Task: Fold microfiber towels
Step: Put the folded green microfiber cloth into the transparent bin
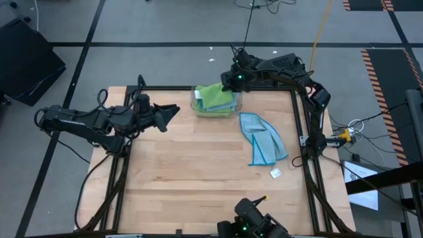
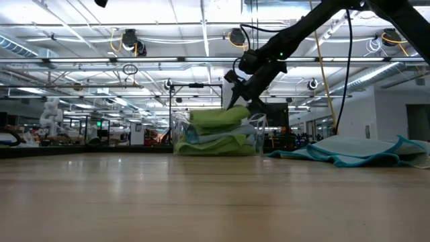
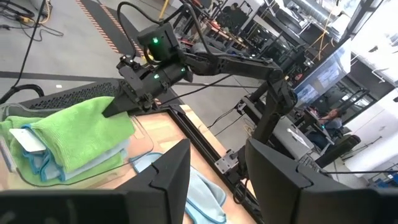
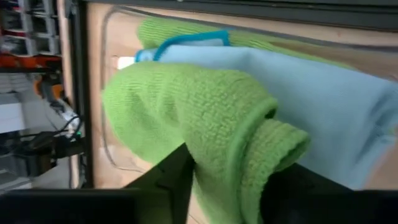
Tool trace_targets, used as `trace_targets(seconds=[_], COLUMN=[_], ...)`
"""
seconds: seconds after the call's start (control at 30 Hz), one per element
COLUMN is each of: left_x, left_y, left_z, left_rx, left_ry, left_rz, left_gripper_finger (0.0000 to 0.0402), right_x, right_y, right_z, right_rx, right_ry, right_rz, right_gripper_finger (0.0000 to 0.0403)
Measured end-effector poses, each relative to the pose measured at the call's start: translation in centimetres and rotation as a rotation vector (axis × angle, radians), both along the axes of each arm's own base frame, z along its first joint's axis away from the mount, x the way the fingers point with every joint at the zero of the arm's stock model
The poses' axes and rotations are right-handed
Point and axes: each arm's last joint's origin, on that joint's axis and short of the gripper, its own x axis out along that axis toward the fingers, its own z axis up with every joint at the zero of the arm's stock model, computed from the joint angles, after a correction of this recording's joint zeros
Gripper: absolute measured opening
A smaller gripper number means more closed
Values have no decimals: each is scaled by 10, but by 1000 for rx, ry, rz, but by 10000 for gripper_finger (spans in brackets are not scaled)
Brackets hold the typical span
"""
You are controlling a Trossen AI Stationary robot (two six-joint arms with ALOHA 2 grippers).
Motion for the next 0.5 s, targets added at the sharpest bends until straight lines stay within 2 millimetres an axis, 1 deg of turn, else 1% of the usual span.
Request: trace_targets(seconds=[0.1, 0.23, 0.37, 0.5], left_x=[0, 0, 0, 0], left_y=[0, 0, -2, -2], left_z=[0, 0, 0, 0], left_rx=[-4, -28, -32, -29], left_ry=[-2, -15, -18, -14], left_rz=[0, 1, -10, -24], left_gripper_finger=[156, 156, 156, 156], right_x=[-3, -13, -29, -45], right_y=[2, 1, 1, 2], right_z=[2, 11, 19, 39], right_rx=[-9, -41, -75, -139], right_ry=[28, 55, 127, 152], right_rz=[-3, -4, -5, -16], right_gripper_finger=[165, 194, 206, 207])
